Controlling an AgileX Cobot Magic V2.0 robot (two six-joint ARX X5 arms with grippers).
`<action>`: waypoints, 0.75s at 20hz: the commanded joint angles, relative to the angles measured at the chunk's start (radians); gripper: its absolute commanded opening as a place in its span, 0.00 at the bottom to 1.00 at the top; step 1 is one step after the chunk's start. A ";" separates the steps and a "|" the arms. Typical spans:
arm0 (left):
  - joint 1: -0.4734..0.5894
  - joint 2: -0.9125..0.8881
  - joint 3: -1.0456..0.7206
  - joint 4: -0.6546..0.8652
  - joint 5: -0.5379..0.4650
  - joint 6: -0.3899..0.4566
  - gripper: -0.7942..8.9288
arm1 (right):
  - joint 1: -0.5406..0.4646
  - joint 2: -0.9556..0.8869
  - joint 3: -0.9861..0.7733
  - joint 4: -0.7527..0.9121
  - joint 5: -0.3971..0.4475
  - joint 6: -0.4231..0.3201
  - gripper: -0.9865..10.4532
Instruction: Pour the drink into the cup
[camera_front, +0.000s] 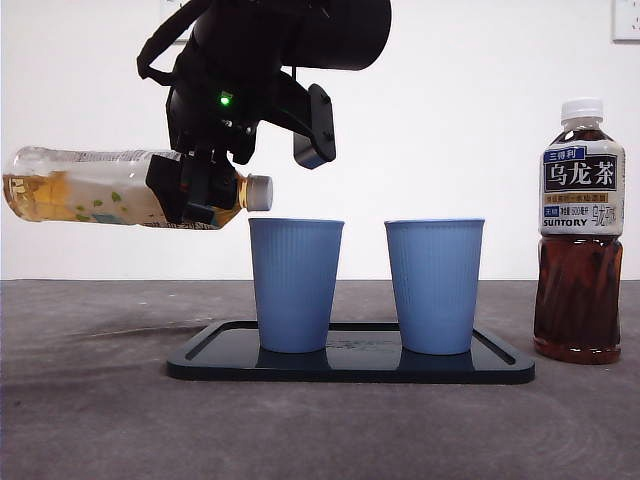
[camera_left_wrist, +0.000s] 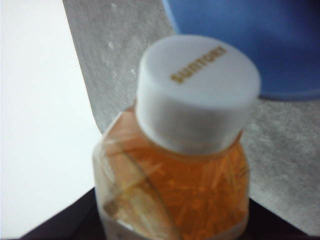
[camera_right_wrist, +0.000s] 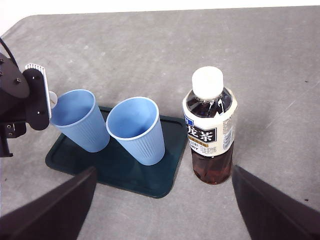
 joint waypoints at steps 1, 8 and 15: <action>-0.011 0.018 0.032 0.009 -0.045 0.044 0.29 | 0.001 0.004 0.016 0.013 0.000 -0.007 0.46; -0.011 0.018 0.032 0.020 -0.066 0.060 0.29 | 0.001 0.004 0.016 0.012 0.000 -0.006 0.46; -0.017 -0.045 0.032 0.015 -0.078 -0.158 0.29 | 0.001 0.005 0.014 -0.001 -0.001 -0.004 0.46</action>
